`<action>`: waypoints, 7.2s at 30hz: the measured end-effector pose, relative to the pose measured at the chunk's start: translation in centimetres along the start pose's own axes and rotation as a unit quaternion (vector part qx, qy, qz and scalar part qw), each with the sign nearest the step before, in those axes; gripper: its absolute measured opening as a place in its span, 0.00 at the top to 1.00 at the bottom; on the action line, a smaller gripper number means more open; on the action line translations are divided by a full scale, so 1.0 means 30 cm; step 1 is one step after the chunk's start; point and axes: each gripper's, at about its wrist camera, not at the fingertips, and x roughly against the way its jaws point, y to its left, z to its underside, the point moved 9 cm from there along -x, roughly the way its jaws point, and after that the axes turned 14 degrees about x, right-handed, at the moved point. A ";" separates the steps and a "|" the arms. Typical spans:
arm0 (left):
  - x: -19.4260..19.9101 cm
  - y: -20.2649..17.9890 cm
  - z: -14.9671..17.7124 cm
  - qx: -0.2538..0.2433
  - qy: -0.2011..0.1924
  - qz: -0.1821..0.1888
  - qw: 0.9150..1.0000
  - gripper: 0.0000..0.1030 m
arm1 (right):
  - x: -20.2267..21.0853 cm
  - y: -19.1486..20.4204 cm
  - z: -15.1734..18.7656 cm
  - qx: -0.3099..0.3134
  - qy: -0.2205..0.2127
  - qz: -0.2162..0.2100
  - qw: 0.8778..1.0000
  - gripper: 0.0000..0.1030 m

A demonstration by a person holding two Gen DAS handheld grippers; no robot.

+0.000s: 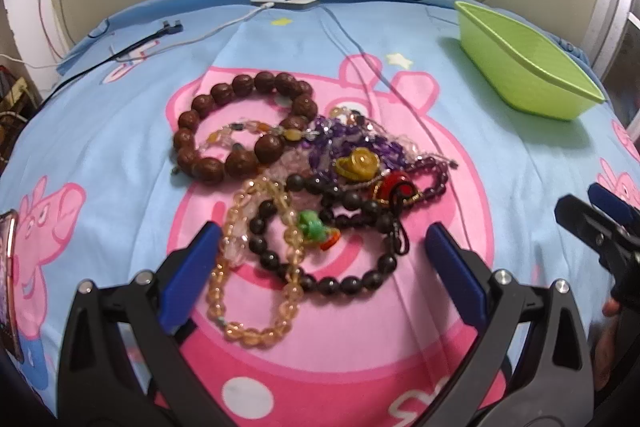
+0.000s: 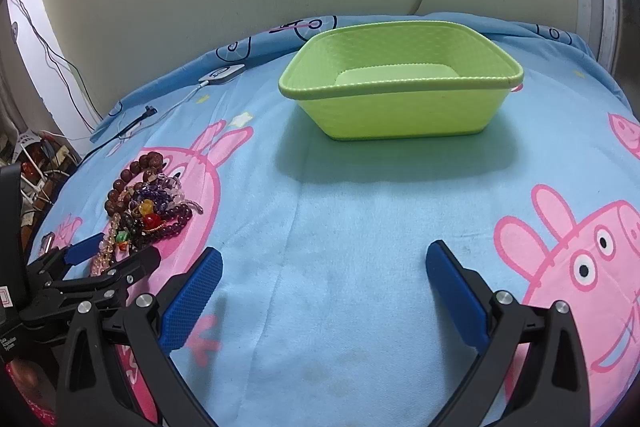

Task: Organize jewelry

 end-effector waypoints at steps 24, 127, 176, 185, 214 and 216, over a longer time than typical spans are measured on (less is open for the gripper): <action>-0.064 0.337 -0.265 0.122 0.037 0.065 0.990 0.54 | -0.135 0.425 -0.297 0.124 0.009 -0.188 0.974 0.79; 0.174 0.170 0.012 0.071 0.036 0.124 0.989 0.58 | -0.064 0.362 -0.137 0.184 0.007 -0.240 0.953 0.95; 0.285 -0.004 -0.175 -0.048 -0.081 0.175 0.980 0.39 | 0.267 0.414 -0.600 0.144 -0.112 -0.270 0.945 1.00; 0.240 -0.211 -0.228 -0.113 -0.082 0.186 0.973 0.82 | 0.424 0.390 -0.664 0.142 -0.161 -0.266 0.940 1.00; 0.102 -0.817 -0.472 -0.116 -0.011 0.246 0.962 0.94 | 0.247 -0.333 -0.592 -0.009 -0.158 -0.162 0.974 1.00; 0.034 -0.818 -0.446 -0.115 0.006 0.229 0.966 0.94 | 0.176 -0.353 -0.557 -0.019 -0.141 -0.162 0.976 1.00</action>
